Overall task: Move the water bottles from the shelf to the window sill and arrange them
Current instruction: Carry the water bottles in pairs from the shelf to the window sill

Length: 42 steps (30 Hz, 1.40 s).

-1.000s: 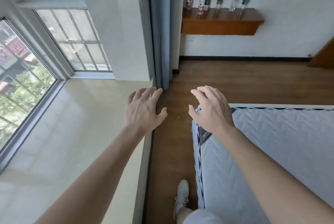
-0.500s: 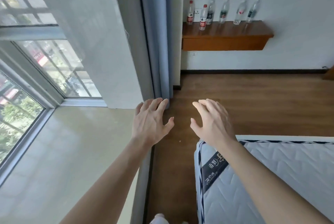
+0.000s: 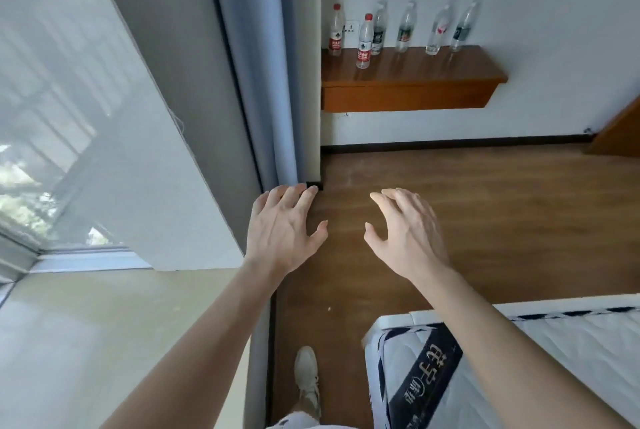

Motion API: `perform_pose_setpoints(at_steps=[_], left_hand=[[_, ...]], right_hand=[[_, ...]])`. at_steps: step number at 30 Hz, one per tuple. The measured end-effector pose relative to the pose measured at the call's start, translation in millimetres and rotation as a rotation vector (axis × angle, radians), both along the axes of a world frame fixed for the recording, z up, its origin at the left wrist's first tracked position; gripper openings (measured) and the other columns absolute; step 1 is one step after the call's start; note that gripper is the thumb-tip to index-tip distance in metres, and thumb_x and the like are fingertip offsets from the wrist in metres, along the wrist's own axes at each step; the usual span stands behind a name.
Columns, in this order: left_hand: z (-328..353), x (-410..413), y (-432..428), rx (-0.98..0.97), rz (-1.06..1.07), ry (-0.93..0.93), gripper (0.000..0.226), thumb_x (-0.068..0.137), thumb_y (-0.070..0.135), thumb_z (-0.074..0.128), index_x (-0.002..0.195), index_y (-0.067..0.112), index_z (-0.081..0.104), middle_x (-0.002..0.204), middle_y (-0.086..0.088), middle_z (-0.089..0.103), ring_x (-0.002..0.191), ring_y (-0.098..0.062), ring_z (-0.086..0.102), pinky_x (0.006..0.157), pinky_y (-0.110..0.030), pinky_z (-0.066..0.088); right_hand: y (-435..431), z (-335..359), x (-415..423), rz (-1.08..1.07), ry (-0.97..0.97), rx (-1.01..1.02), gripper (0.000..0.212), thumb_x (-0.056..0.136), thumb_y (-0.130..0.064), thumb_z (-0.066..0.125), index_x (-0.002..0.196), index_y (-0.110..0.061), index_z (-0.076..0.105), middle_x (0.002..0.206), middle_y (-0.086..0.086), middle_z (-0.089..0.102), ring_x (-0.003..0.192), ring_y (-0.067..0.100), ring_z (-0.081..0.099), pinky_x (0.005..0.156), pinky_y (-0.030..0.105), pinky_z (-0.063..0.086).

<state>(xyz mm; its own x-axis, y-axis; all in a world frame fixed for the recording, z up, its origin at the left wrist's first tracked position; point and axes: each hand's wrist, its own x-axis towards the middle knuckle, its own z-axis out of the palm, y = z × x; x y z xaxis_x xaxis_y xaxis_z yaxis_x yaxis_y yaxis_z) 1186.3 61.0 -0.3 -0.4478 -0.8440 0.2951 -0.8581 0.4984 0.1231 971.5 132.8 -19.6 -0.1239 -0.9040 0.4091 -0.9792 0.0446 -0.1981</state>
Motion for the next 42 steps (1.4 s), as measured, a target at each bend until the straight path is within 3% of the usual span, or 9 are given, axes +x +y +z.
perform_pose_setpoints(at_steps=[8, 21, 26, 31, 35, 42], left_hand=[[11, -40, -141, 0.017, -0.117, -0.001, 0.059, 0.084, 0.057, 0.045, 0.133, 0.025, 0.054, 0.132, 0.004, 0.059, 0.121, -0.025, 0.054, 0.100, -0.044, 0.044], [3, -132, -251, 0.060, -0.254, -0.008, 0.059, 0.088, 0.056, 0.047, 0.138, 0.025, 0.050, 0.138, 0.001, 0.056, 0.127, -0.026, 0.050, 0.105, -0.048, 0.042], [-10, -193, -295, 0.053, -0.308, -0.053, 0.059, 0.088, 0.058, 0.047, 0.138, 0.028, 0.051, 0.140, 0.003, 0.055, 0.129, -0.022, 0.049, 0.109, -0.044, 0.037], [-4, -275, -366, 0.068, -0.318, -0.083, 0.062, 0.090, 0.064, 0.041, 0.144, 0.033, 0.040, 0.148, 0.006, 0.046, 0.137, -0.018, 0.040, 0.115, -0.044, 0.032], [10, -350, -414, 0.047, -0.322, -0.063, 0.061, 0.090, 0.062, 0.046, 0.142, 0.031, 0.045, 0.145, 0.006, 0.050, 0.135, -0.018, 0.042, 0.113, -0.041, 0.030], [15, -446, -474, 0.101, -0.314, -0.047, 0.061, 0.090, 0.062, 0.047, 0.143, 0.033, 0.044, 0.148, 0.006, 0.047, 0.138, -0.018, 0.040, 0.116, -0.044, 0.030]], right_hand=[[-120, 14, -29, -0.129, 0.029, 0.050, 0.048, 0.086, -0.041, 0.058, 0.127, -0.017, 0.063, 0.126, 0.006, 0.062, 0.116, 0.027, 0.059, 0.102, 0.042, 0.048], [-205, 9, -99, -0.287, 0.028, 0.094, 0.046, 0.084, -0.039, 0.063, 0.125, -0.018, 0.065, 0.123, 0.006, 0.065, 0.115, 0.026, 0.060, 0.100, 0.042, 0.050], [-247, 1, -150, -0.321, 0.022, 0.123, 0.047, 0.086, -0.040, 0.065, 0.127, -0.018, 0.064, 0.126, 0.007, 0.065, 0.119, 0.026, 0.060, 0.102, 0.042, 0.049], [-307, 2, -225, -0.344, -0.010, 0.164, 0.050, 0.088, -0.044, 0.066, 0.132, -0.022, 0.060, 0.134, 0.005, 0.062, 0.128, 0.023, 0.055, 0.110, 0.042, 0.044], [-356, 10, -291, -0.374, -0.044, 0.173, 0.054, 0.088, -0.052, 0.064, 0.136, -0.029, 0.056, 0.142, -0.001, 0.057, 0.136, 0.020, 0.048, 0.115, 0.041, 0.038], [-413, 15, -386, -0.372, -0.076, 0.157, 0.053, 0.085, -0.051, 0.068, 0.132, -0.027, 0.060, 0.138, 0.001, 0.061, 0.132, 0.024, 0.053, 0.112, 0.044, 0.041]])
